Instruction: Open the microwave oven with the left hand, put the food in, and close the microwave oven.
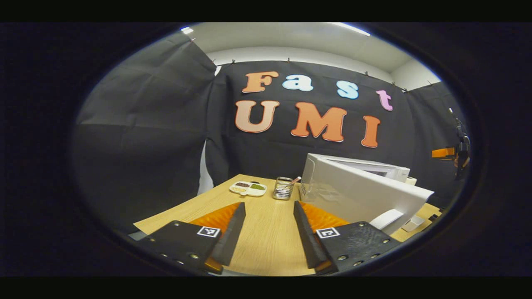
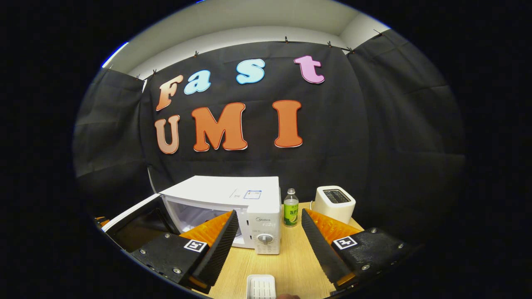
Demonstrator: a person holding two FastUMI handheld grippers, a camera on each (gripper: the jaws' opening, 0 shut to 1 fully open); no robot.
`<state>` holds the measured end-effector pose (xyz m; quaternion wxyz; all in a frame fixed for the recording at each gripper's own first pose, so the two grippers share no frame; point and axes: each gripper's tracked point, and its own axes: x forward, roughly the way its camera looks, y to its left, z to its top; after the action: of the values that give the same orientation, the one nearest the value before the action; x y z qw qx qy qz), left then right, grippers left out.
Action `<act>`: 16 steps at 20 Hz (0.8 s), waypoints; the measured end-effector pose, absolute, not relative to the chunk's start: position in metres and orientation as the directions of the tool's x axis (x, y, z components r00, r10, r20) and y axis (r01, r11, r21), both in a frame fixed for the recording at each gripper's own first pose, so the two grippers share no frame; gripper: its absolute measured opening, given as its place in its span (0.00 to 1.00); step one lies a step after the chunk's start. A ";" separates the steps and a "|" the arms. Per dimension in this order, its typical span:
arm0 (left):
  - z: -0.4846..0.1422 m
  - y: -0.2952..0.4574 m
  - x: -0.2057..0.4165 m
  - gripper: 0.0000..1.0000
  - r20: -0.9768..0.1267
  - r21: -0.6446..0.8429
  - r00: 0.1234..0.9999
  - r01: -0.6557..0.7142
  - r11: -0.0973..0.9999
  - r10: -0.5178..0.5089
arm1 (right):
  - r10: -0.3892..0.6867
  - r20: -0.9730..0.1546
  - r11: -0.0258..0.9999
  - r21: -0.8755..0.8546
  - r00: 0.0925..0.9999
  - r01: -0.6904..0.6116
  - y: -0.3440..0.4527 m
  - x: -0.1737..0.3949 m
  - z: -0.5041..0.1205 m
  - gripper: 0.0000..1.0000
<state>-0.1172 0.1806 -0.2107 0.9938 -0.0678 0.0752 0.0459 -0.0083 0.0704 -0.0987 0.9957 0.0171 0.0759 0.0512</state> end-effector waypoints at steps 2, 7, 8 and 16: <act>-0.222 0.173 -0.117 0.43 -0.176 -0.085 0.981 -0.102 0.991 0.086 | 0.107 -0.152 0.994 0.041 0.983 -0.102 0.063 -0.011 -0.096 0.94; -0.231 0.119 -0.112 0.02 -0.211 -0.098 0.977 -0.011 0.995 -0.010 | 0.130 -0.145 0.990 0.065 0.981 -0.121 0.047 -0.028 -0.090 0.94; -0.227 0.110 -0.109 0.01 -0.199 -0.095 0.980 0.007 0.995 -0.026 | 0.127 -0.142 0.991 0.066 0.982 -0.119 0.043 -0.030 -0.089 0.94; -0.214 0.014 -0.089 0.01 -0.184 -0.101 0.958 0.205 0.974 -0.221 | 0.093 -0.118 0.993 0.084 0.989 -0.084 0.002 -0.044 -0.077 0.94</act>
<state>-0.0894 0.0138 -0.2142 0.9886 -0.0403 0.0976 -0.1077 -0.0442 0.0021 -0.0768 0.9964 0.0395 0.0609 0.0445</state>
